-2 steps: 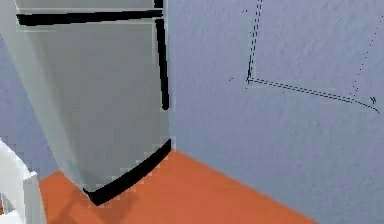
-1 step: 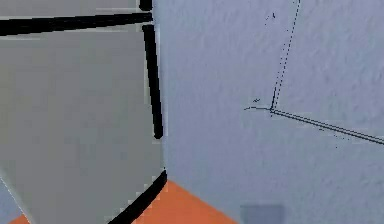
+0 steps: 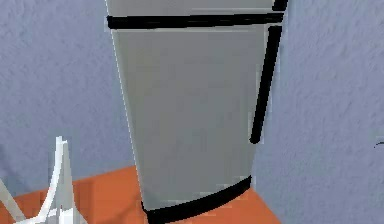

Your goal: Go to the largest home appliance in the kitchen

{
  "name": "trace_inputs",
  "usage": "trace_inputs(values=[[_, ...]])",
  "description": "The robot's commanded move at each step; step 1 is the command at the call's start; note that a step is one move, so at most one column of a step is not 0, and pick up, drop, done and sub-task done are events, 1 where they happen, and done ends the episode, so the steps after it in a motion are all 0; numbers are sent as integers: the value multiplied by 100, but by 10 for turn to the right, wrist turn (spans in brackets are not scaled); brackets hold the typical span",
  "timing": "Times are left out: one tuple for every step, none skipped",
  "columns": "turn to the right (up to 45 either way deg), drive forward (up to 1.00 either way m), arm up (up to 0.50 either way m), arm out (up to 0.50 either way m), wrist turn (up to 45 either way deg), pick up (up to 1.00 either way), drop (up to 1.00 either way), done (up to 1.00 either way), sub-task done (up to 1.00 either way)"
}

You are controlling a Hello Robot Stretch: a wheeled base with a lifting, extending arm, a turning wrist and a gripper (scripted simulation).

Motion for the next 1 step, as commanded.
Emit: trace_inputs(values=[[0,0,0,0,0,0,0,100,0]])
